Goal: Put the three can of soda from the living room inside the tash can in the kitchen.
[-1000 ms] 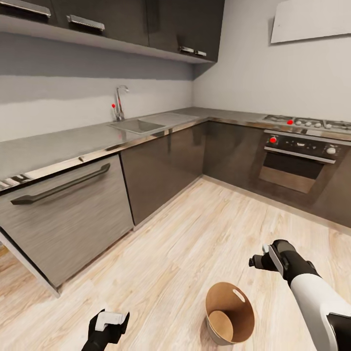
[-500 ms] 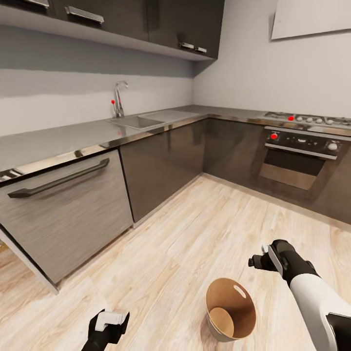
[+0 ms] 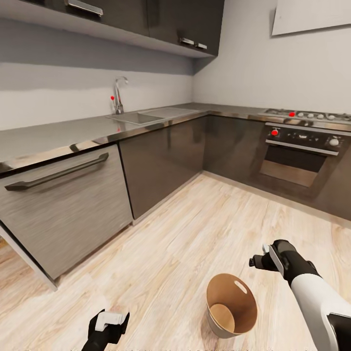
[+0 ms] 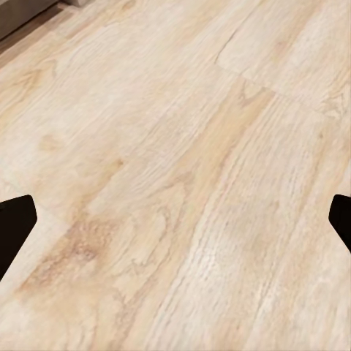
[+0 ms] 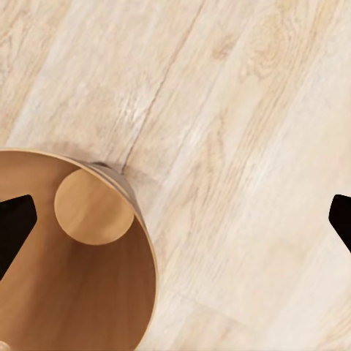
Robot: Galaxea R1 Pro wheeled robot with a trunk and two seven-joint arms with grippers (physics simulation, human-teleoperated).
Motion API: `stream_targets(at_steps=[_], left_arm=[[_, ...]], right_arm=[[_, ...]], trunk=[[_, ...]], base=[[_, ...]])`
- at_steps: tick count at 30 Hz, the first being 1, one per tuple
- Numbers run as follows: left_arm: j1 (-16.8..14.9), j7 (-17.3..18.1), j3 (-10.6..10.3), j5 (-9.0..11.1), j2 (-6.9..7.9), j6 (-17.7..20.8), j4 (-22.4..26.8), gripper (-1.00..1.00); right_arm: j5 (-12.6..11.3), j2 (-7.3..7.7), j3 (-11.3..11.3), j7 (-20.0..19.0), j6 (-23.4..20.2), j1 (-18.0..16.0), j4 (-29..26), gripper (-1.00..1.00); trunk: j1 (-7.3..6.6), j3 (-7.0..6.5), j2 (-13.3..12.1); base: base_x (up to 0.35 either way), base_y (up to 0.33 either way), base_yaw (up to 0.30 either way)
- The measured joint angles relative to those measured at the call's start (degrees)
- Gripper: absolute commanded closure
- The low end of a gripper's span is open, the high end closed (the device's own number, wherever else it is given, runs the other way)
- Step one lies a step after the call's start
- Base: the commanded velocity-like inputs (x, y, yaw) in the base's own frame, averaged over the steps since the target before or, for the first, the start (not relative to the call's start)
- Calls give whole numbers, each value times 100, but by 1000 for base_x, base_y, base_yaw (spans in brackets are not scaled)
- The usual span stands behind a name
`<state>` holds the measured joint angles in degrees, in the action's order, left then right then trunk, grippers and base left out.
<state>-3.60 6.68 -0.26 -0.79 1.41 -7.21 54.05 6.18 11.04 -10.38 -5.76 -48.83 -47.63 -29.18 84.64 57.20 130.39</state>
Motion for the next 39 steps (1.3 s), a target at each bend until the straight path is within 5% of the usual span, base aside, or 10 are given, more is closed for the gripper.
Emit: stream_targets(at_steps=[25, 32, 39], left_arm=[[0, 0, 0, 0, 0, 0, 9, -100], [0, 0, 0, 0, 0, 0, 5, -100], [0, 0, 0, -2, 0, 0, 4, -100]], right_arm=[[-19, 37, 2, -15, -3, 0, 2, -100], [-14, 39, -4, -21, -22, -8, 373, -100], [-10, -3, 120, -111, -240, -61, 516, -100]], trunk=[[549, 449, 1003], [703, 575, 1283], [722, 729, 1294]], base=[[0, 0, 0], [0, 0, 0], [0, 0, 0]])
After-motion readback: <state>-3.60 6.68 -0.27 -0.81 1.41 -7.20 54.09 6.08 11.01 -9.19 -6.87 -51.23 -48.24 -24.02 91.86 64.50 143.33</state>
